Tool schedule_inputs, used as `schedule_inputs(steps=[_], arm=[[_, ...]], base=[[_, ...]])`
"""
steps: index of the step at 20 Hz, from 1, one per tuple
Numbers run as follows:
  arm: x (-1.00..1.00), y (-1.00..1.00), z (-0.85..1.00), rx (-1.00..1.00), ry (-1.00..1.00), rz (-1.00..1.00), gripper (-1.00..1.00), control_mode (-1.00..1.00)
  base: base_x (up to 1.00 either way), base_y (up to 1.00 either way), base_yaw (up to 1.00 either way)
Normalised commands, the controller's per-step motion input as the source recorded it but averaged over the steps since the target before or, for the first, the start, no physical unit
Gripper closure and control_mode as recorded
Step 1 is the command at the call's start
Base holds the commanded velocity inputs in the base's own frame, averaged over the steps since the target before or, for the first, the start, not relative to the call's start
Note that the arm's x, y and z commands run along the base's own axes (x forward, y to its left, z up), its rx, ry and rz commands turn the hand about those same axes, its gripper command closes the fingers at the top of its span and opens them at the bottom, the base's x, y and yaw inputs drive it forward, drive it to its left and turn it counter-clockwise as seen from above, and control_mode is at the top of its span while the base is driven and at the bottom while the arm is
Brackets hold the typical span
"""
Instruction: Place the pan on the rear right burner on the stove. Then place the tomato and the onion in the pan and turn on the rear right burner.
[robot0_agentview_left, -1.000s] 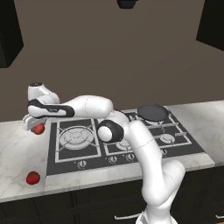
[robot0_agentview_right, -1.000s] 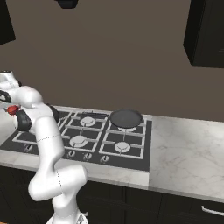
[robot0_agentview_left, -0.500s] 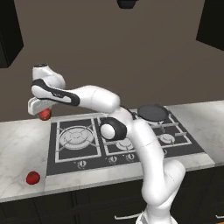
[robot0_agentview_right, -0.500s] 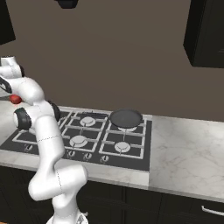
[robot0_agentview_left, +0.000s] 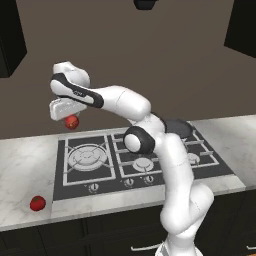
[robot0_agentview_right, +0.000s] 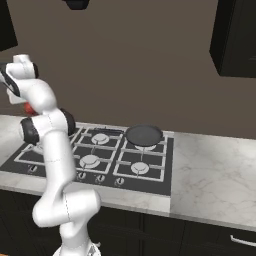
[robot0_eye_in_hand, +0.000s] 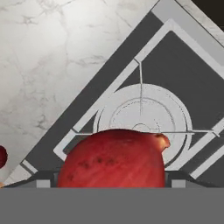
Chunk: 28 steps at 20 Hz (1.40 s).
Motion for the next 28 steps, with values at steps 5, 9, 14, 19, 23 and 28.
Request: schedule_inputs(steps=[5,9,14,19,23,28], arm=[[-0.35,-1.0,0.07,0.0,0.0,-0.12,1.0,-1.0],[-0.19,-1.0,0.14,0.0,0.0,-0.12,1.0,-1.0],[-0.03,-1.0,0.25,0.0,0.0,-0.14,1.0,-1.0],[0.0,-1.0,0.27,0.0,0.0,-0.14,1.0,-1.0],[0.0,-0.96,0.08,0.0,0.0,-0.11,1.0,-1.0],[0.02,-0.92,0.0,0.0,0.0,-0.1,1.0,-1.0]], base=[[0.0,0.0,0.0],[0.0,0.0,0.0],[0.0,0.0,0.0],[0.0,0.0,0.0],[0.0,0.0,0.0],[0.0,0.0,0.0]])
